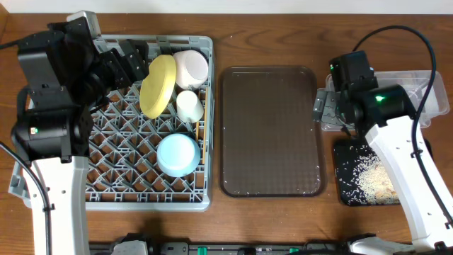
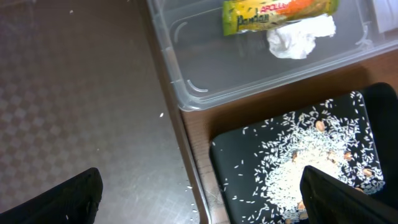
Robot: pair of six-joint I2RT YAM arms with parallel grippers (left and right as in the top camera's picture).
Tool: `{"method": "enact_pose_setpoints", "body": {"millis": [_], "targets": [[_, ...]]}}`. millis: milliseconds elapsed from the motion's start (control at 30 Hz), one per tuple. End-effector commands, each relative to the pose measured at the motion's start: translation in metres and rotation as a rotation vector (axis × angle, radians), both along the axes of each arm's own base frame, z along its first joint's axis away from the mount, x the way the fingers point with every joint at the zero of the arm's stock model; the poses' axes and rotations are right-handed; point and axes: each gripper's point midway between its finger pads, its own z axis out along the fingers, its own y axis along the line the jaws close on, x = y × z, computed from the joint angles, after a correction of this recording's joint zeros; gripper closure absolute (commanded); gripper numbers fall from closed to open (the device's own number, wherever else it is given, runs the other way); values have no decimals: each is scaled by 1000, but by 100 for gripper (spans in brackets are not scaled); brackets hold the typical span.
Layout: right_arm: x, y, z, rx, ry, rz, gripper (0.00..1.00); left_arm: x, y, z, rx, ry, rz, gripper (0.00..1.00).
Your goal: Sort waste into correct bins and load items into the dishwasher rack
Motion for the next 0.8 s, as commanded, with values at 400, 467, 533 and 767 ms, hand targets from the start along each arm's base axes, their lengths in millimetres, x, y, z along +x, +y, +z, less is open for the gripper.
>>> {"method": "enact_pose_setpoints", "body": {"millis": [400, 467, 533, 767], "targets": [[-40, -6, 52, 50, -199, 5, 1, 1, 2, 6, 15, -17, 1, 7], [-55, -10, 71, 73, -279, 5, 1, 1, 2, 6, 15, -17, 1, 7], [-72, -15, 85, 93, -350, 4, 1, 1, 2, 6, 15, -17, 1, 7], [-141, -35, 111, 167, -604, 3, 1, 1, 2, 6, 15, -17, 1, 7]]}}
